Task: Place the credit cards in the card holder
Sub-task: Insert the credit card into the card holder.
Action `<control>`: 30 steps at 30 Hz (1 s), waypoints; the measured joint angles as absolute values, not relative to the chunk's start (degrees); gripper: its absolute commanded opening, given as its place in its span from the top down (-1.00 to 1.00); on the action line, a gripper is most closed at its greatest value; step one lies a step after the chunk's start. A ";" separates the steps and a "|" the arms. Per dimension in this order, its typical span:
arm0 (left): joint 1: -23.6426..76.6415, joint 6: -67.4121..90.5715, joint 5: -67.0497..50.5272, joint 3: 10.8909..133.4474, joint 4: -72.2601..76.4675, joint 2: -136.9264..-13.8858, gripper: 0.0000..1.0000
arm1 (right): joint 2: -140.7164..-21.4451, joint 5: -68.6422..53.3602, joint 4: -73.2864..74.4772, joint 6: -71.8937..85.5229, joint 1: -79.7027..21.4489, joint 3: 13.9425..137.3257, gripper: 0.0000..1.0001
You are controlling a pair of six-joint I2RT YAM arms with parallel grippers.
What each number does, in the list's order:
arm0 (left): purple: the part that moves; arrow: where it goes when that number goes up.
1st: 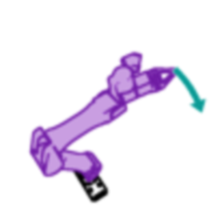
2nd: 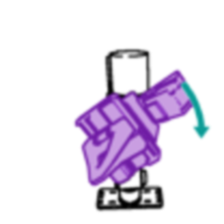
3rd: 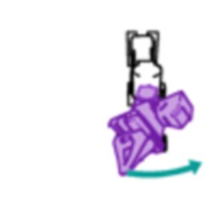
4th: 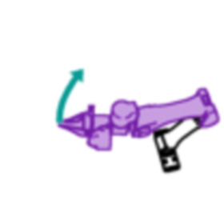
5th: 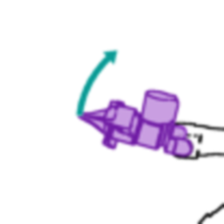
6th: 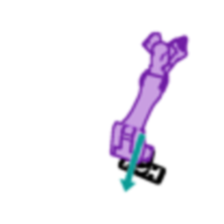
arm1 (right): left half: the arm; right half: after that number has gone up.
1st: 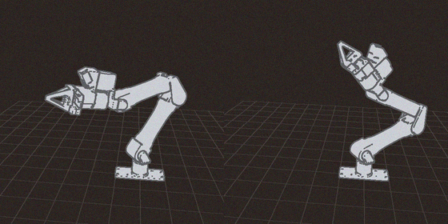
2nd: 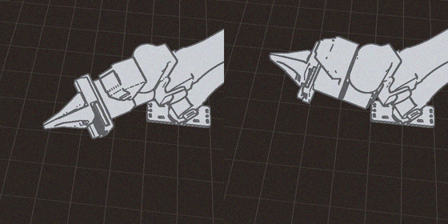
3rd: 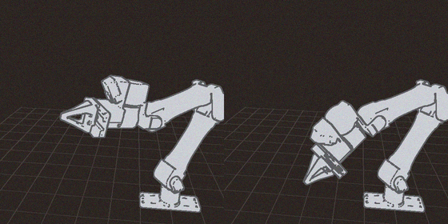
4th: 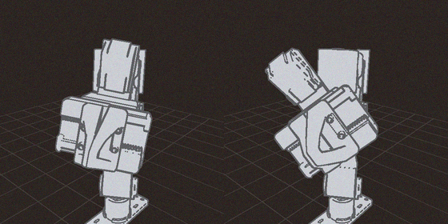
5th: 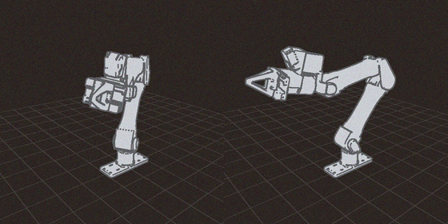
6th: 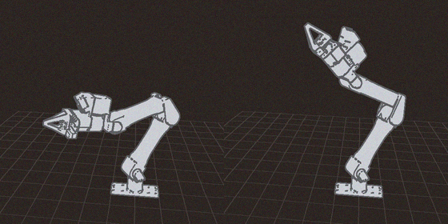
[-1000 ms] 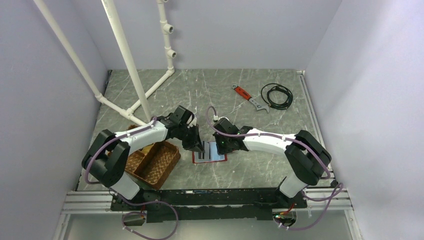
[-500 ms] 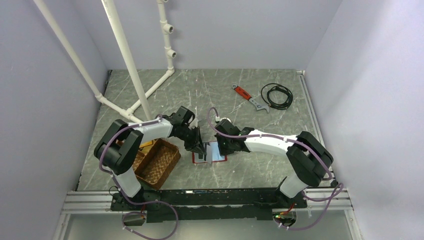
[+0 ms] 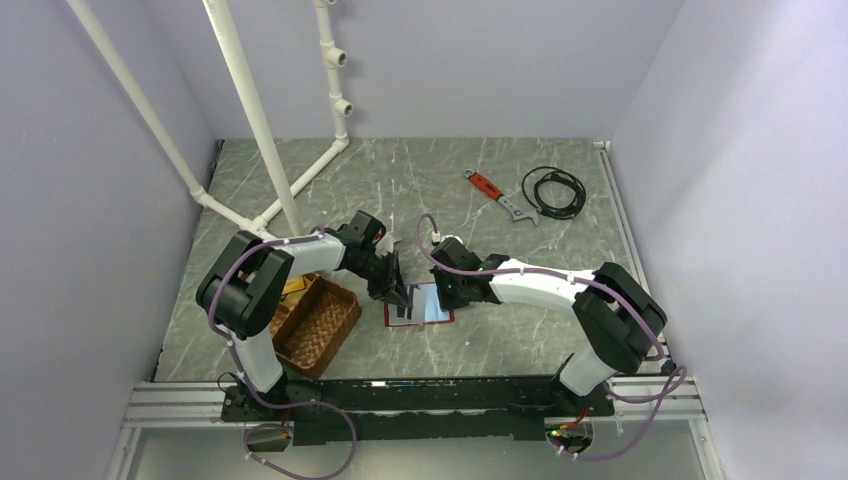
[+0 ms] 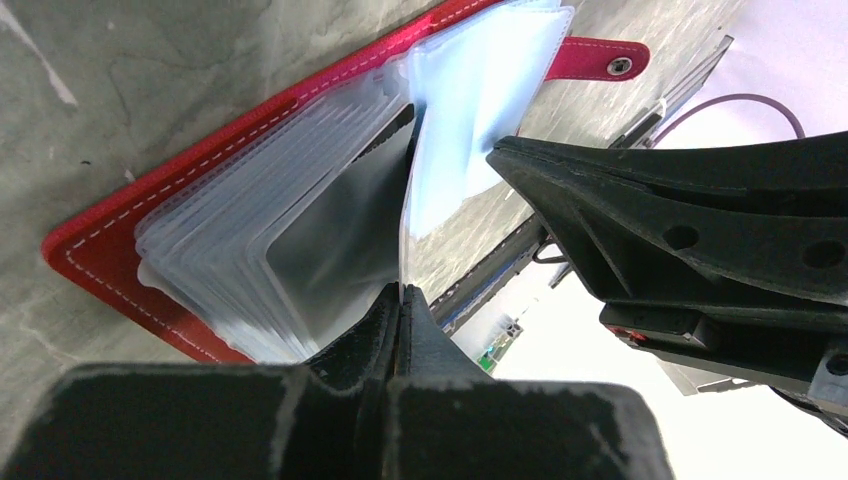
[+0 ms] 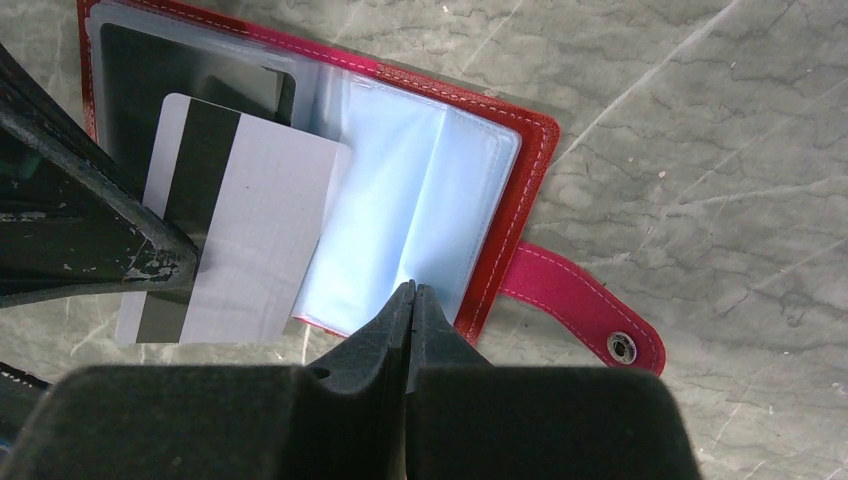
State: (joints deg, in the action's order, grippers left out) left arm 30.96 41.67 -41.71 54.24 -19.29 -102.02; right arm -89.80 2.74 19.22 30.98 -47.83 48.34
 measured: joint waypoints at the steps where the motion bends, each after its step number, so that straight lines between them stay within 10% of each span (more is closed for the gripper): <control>1: 30.92 41.47 -41.87 54.37 -19.27 -102.24 1.00 | -89.80 2.72 19.18 30.98 -47.81 48.34 1.00; 30: 30.57 43.03 -42.24 54.63 -12.16 -104.97 1.00 | -90.17 2.44 17.89 29.95 -47.03 47.81 1.00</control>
State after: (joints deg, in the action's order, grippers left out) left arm 30.57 43.03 -42.24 54.63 -12.16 -104.97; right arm -90.17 2.44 17.89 29.95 -47.03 47.81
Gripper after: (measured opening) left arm 0.010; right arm 0.007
